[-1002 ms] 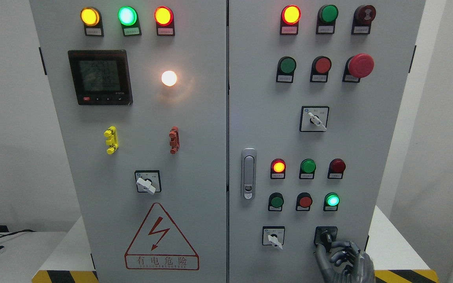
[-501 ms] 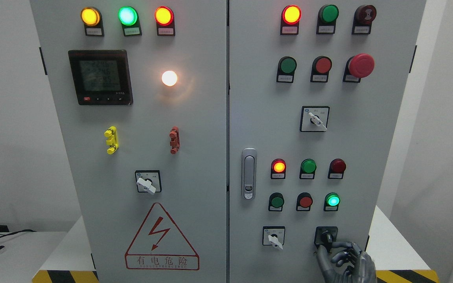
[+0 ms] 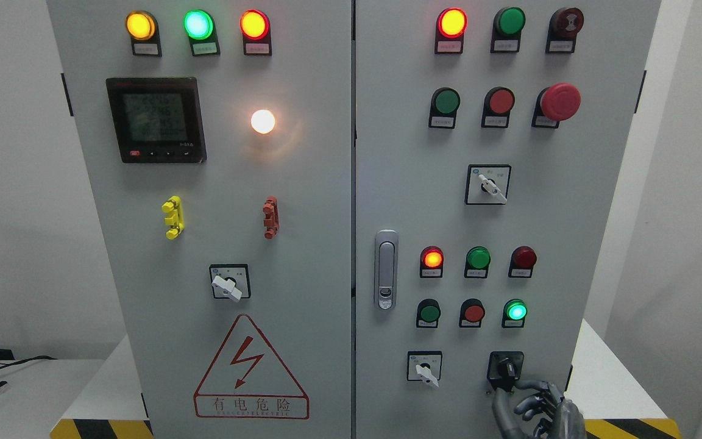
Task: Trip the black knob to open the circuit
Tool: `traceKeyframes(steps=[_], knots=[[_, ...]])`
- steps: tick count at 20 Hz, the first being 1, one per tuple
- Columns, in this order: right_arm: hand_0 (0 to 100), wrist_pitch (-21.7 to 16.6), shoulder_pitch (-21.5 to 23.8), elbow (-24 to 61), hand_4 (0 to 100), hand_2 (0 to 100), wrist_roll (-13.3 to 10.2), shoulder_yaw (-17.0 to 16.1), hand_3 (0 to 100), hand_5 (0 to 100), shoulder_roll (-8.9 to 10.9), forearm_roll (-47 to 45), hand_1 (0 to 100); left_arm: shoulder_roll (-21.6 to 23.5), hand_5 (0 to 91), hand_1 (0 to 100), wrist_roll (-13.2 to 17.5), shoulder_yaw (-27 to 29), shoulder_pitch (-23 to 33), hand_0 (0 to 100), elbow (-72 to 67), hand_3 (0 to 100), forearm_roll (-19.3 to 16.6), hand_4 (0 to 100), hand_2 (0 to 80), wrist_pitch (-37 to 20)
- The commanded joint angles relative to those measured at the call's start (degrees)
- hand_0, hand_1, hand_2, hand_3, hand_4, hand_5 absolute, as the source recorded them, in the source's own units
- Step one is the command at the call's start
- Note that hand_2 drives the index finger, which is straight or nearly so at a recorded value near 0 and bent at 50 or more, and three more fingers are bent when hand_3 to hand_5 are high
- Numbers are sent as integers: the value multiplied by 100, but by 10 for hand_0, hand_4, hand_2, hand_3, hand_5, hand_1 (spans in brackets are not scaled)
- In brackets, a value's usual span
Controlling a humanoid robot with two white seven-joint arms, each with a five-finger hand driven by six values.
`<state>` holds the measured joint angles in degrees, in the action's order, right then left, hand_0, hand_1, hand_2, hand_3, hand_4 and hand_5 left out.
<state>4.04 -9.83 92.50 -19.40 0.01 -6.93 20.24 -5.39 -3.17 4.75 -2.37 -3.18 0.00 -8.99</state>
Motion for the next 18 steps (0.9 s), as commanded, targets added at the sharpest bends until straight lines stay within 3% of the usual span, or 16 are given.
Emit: traceKeyframes(steps=[1, 3, 4, 6, 7, 8, 12, 13, 14, 16, 18], knots=[[328, -455, 331, 66, 754, 409, -3, -106, 712, 898, 121, -11, 754, 3, 0, 389, 1, 0, 0, 120, 2, 0, -176, 0, 0, 3], [336, -763, 481, 154, 674, 359, 6, -124, 671, 786, 130, -11, 744, 3, 0, 389, 1, 0, 0, 120, 2, 0, -176, 0, 0, 3], [339, -860, 612, 233, 615, 335, 6, -132, 631, 657, 147, -20, 722, -6, 0, 389, 1, 0, 0, 120, 2, 0, -176, 0, 0, 3], [350, -1036, 823, 400, 566, 312, 84, -133, 592, 578, 148, -64, 676, -6, 0, 389, 1, 0, 0, 120, 2, 0, -176, 0, 0, 3], [318, -1141, 938, 496, 516, 299, 233, -141, 553, 525, 148, -82, 634, 3, 0, 389, 1, 0, 0, 120, -7, 0, -176, 0, 0, 3], [305, -1282, 1104, 610, 443, 270, 408, -150, 490, 452, 156, -90, 529, 3, 0, 389, 1, 0, 0, 120, -7, 0, -176, 0, 0, 3], [320, -2002, 1614, 813, 272, 148, 1234, -185, 298, 294, 200, -634, 447, 3, 0, 389, 1, 0, 0, 120, 2, 0, -176, 0, 0, 3], [316, -2108, 1737, 883, 194, 86, 1437, -185, 226, 207, 253, -775, 423, -6, 0, 389, 1, 0, 0, 120, -7, 0, -176, 0, 0, 3], [315, -2188, 1852, 945, 185, 76, 1604, -185, 212, 202, 279, -915, 414, 3, 0, 389, 1, 0, 0, 120, 2, 0, -176, 0, 0, 3], [308, -2250, 2028, 1059, 46, 0, 1851, -176, 87, 47, 341, -1118, 326, -6, 0, 389, 1, 0, 0, 120, -7, 0, -176, 0, 0, 3], [290, -2250, 2151, 1156, 3, 0, 1896, -150, 42, 0, 420, -1303, 266, 3, 0, 389, 1, 0, 0, 120, -7, 0, -176, 0, 0, 3]])
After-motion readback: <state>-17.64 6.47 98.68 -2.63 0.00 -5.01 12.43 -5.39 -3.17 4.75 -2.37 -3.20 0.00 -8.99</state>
